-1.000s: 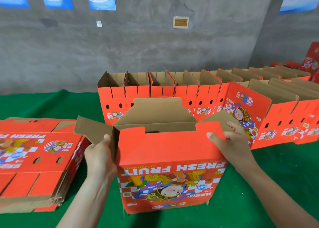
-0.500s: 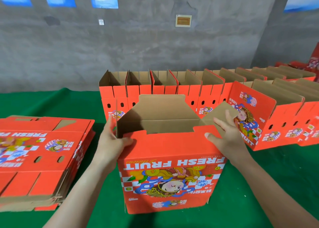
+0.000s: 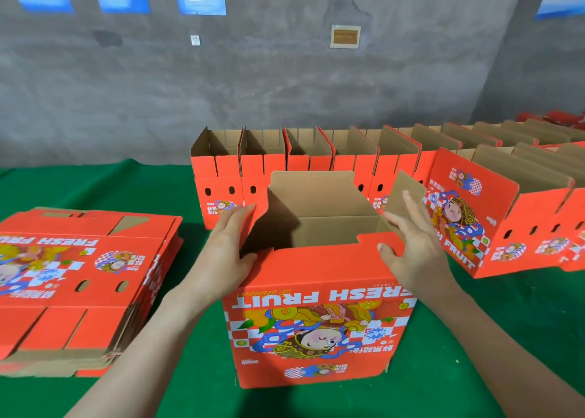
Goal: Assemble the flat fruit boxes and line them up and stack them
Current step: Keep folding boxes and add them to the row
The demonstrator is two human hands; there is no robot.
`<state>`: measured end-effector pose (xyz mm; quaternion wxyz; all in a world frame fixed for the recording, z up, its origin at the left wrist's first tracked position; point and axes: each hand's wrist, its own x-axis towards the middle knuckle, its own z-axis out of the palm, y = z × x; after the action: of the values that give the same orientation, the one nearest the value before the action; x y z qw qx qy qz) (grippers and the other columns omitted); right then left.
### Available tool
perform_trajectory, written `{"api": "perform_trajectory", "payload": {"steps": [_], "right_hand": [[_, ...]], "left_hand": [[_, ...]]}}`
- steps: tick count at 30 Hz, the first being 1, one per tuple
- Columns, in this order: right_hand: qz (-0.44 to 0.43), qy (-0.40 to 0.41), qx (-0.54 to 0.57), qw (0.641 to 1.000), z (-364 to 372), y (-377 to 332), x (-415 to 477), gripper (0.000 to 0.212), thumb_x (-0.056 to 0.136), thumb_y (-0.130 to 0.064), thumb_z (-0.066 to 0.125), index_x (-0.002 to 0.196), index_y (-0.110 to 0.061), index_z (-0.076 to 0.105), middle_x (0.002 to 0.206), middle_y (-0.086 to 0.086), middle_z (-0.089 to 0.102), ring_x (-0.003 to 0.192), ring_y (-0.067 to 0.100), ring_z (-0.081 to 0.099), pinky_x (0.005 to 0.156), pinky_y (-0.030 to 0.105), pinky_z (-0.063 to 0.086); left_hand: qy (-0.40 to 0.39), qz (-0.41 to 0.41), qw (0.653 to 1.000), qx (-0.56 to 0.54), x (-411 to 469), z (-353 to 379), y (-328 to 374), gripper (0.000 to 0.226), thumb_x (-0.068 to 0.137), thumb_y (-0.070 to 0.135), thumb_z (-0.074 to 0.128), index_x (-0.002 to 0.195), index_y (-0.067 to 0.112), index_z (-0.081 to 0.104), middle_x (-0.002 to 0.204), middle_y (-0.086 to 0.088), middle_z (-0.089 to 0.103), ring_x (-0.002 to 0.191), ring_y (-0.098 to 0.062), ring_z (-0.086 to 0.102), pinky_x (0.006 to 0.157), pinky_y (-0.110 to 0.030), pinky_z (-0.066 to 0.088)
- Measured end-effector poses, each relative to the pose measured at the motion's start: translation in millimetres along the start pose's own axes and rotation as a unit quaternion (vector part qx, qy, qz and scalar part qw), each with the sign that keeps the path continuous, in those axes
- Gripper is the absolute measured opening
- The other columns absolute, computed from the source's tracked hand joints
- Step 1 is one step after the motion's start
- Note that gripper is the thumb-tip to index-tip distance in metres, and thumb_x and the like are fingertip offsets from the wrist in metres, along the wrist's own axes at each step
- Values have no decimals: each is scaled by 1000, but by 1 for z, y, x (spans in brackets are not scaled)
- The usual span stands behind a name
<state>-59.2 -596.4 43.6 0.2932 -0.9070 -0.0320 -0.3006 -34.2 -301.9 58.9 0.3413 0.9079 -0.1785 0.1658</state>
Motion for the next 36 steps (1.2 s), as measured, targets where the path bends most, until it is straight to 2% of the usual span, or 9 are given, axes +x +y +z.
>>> {"api": "perform_trajectory", "payload": {"steps": [5,9,15,18,23,27,30,32,36], "right_hand": [[-97,-22,-169,981,-10,-9,3,68,73,-1,66,136,-22,51,156,-8,-1,146,35,-10,113,57,-7],[-179,-180,-401,880,-18,-26,28,92,72,-15,58,149,-39,13,156,-7,-27,133,38,-41,92,63,-35],[-145,-318,-460,817,-10,-38,48,100,67,-9,50,152,-34,3,156,-2,-27,138,36,-33,97,64,-29],[-132,-341,-432,824,-9,-34,46,105,61,-5,45,152,-32,3,155,0,-31,138,32,-34,100,61,-28],[-120,-325,-388,854,-12,-30,41,101,69,-5,52,152,-34,2,154,0,-31,139,28,-33,103,54,-28],[-211,-89,-259,938,-21,-27,26,107,71,-13,72,152,-33,5,156,2,-23,144,27,-22,110,42,-26],[-106,89,-83,987,-28,-13,22,103,71,-12,77,152,-20,13,160,3,6,148,21,2,117,30,-5],[11,47,44,998,-33,0,23,89,79,-8,72,150,-18,21,154,-4,27,143,15,22,114,27,15],[-53,-57,126,989,-35,13,10,57,85,8,54,134,-21,54,112,-14,67,69,6,67,63,20,54]], "left_hand": [[-20,-3,1000,11,2,1,1,87,74,-2,73,147,12,27,149,-8,33,136,-21,32,96,2,8],[-40,-5,999,15,0,1,3,92,74,-1,73,148,18,23,151,-4,29,137,-18,30,100,-5,13],[-81,31,995,45,-1,0,4,69,83,37,71,143,25,39,156,3,20,143,-17,21,116,-27,16],[-150,-37,981,116,5,5,-2,59,83,72,36,130,41,54,159,10,9,147,-19,0,117,-52,4],[-101,-25,987,125,32,14,1,53,87,30,63,137,38,46,160,-7,2,147,-28,-2,119,-48,7],[-167,-54,983,45,43,12,-4,92,81,20,70,150,39,13,154,-6,10,141,-29,17,116,-32,19],[-157,-52,985,47,44,13,-9,93,80,27,73,149,41,13,150,-4,14,138,-26,21,112,-29,20],[-154,-50,985,54,45,14,-10,90,81,33,72,148,43,14,149,-2,15,137,-28,21,112,-33,22],[-158,-80,982,59,49,17,-17,77,87,42,62,147,46,14,147,3,15,137,-28,20,114,-40,22]]}}
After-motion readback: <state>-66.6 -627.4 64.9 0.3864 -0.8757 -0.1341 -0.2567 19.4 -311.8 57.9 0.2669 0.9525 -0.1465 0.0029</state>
